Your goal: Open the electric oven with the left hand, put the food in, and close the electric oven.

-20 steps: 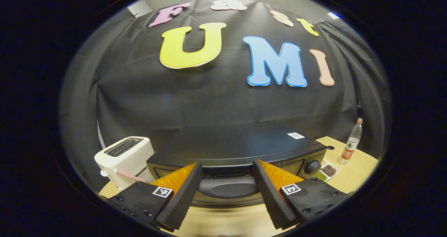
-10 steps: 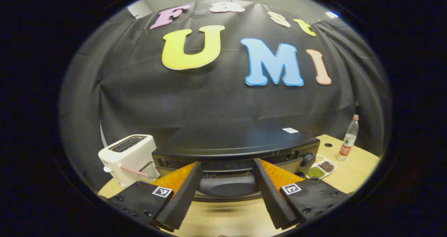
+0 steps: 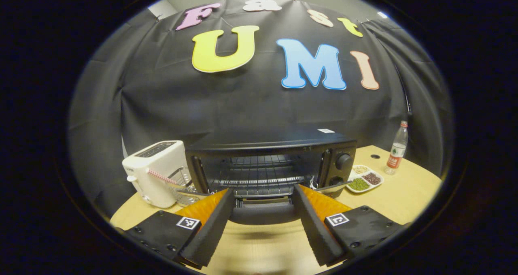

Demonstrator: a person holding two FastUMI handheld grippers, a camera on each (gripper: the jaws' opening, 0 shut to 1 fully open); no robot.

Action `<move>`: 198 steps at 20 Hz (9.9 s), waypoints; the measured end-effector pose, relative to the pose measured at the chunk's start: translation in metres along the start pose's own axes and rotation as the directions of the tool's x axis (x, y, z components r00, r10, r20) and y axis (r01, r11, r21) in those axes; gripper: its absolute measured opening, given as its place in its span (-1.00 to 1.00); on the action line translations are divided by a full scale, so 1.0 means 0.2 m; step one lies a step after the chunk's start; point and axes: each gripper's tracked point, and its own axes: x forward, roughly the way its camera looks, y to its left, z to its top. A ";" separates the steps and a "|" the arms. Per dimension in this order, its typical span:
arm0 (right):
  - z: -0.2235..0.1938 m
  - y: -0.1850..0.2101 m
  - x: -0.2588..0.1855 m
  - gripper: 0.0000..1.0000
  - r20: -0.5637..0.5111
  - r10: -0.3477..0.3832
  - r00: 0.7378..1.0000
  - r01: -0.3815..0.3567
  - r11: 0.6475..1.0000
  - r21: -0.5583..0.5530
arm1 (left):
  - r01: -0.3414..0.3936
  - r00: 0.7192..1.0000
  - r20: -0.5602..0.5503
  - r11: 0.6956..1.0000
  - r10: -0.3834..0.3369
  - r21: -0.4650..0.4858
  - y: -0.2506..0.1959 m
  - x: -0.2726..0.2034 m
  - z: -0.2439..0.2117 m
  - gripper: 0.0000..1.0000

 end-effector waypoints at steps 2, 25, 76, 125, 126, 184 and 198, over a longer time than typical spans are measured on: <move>-0.01 0.00 -0.01 0.91 -0.006 0.021 1.000 -0.021 1.000 -0.002 | 0.003 1.000 -0.029 1.000 -0.003 -0.001 -0.01 -0.04 -0.07 1.00; -0.28 0.10 -0.08 0.91 -0.177 0.250 0.952 -0.228 0.965 0.132 | -0.032 0.999 0.014 0.998 0.033 -0.054 -0.05 -0.59 0.05 0.95; -1.62 0.29 -0.29 -0.99 -0.835 0.547 -0.062 -0.217 0.809 0.547 | -0.267 0.941 0.178 0.955 0.288 -0.133 0.29 -1.42 0.40 0.94; -1.45 0.22 -0.13 -0.99 -0.496 0.685 0.534 0.417 0.297 0.859 | -0.271 0.950 0.120 0.952 0.289 -0.142 0.98 -1.04 0.34 0.94; -1.45 0.22 -0.13 -0.99 -0.493 0.678 0.545 0.432 0.277 0.858 | -0.272 0.950 0.118 0.952 0.289 -0.143 0.99 -1.04 0.34 1.00; -0.69 -0.88 -0.55 0.96 -0.105 0.495 0.863 -0.443 0.840 0.313 | 0.117 0.965 -0.218 0.984 -0.144 -0.133 -0.04 -0.48 -0.45 0.96; -0.61 -1.09 -0.60 0.96 -0.082 0.366 0.927 -0.357 0.928 0.103 | 0.085 0.925 -0.357 0.988 -0.127 -0.131 -0.05 -0.17 -0.80 0.97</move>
